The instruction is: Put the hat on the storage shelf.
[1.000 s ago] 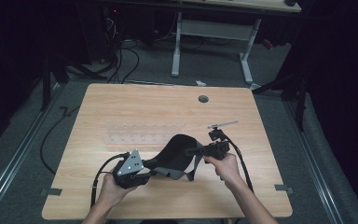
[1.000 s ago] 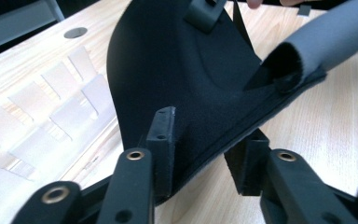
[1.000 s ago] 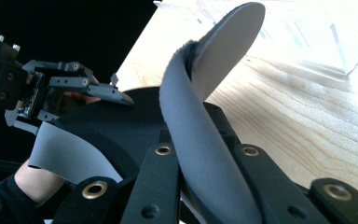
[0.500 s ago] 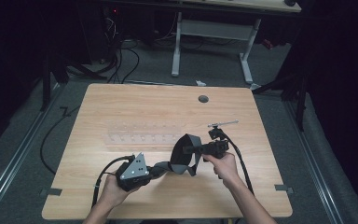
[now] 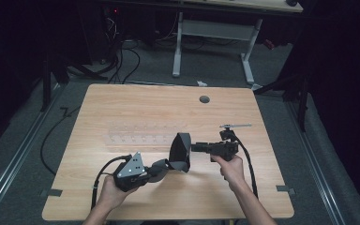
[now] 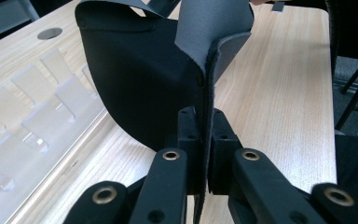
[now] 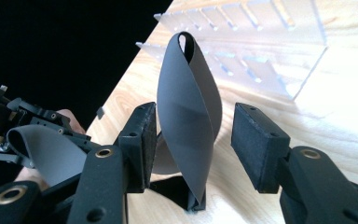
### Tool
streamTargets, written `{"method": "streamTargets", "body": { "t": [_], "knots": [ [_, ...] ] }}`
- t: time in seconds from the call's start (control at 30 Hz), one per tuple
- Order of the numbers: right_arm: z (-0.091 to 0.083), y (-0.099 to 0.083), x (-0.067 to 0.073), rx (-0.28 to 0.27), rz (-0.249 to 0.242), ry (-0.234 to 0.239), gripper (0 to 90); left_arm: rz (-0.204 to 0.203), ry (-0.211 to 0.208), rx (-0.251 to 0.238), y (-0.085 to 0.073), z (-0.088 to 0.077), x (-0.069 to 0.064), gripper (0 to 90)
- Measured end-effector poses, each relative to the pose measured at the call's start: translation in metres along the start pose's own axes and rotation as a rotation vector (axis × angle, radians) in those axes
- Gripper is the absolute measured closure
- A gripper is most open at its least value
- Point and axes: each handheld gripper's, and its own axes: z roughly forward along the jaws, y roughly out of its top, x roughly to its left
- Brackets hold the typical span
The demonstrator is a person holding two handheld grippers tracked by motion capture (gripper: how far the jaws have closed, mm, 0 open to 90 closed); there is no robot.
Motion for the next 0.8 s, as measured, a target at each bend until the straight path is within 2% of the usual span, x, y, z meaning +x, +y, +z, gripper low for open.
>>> {"method": "streamTargets", "body": {
  "t": [0.03, 0.1, 0.13, 0.17, 0.27, 0.37, 0.47, 0.53, 0.67, 0.8],
  "knots": [
    [-0.004, -0.003, 0.001, -0.011, -0.022, -0.029, 49.8, -0.007, 0.002, -0.001, -0.001, -0.001, 0.001, 86.6],
    [-0.005, -0.004, 0.001, -0.015, -0.033, -0.043, 49.8, -0.015, 0.005, 0.0, -0.001, -0.002, 0.002, 86.6],
    [-0.008, -0.009, -0.001, -0.018, -0.048, -0.074, 49.7, -0.019, 0.007, -0.001, -0.001, -0.003, 0.002, 86.6],
    [-0.008, -0.009, -0.001, -0.018, -0.048, -0.074, 49.7, -0.022, 0.008, -0.002, -0.002, -0.004, 0.003, 86.6],
    [-0.012, -0.016, -0.004, -0.021, -0.086, -0.142, 49.7, -0.04, 0.015, -0.012, -0.002, -0.006, 0.005, 86.6],
    [-0.015, -0.025, -0.009, -0.021, -0.108, -0.192, 49.6, -0.057, 0.018, -0.021, -0.002, -0.008, 0.007, 86.6],
    [-0.016, -0.029, -0.012, -0.022, -0.114, -0.209, 49.6, -0.062, 0.023, -0.024, -0.002, -0.01, 0.008, 86.6],
    [-0.018, -0.032, -0.014, -0.027, -0.126, -0.239, 49.6, -0.067, 0.028, -0.031, -0.002, -0.012, 0.009, 86.6],
    [-0.017, -0.045, -0.022, -0.056, -0.192, -0.374, 49.0, -0.09, 0.063, -0.055, -0.003, -0.019, 0.013, 86.5],
    [-0.016, -0.062, -0.038, -0.069, -0.202, -0.471, 48.6, -0.121, 0.094, -0.077, -0.005, -0.029, 0.02, 86.6]
  ]
}}
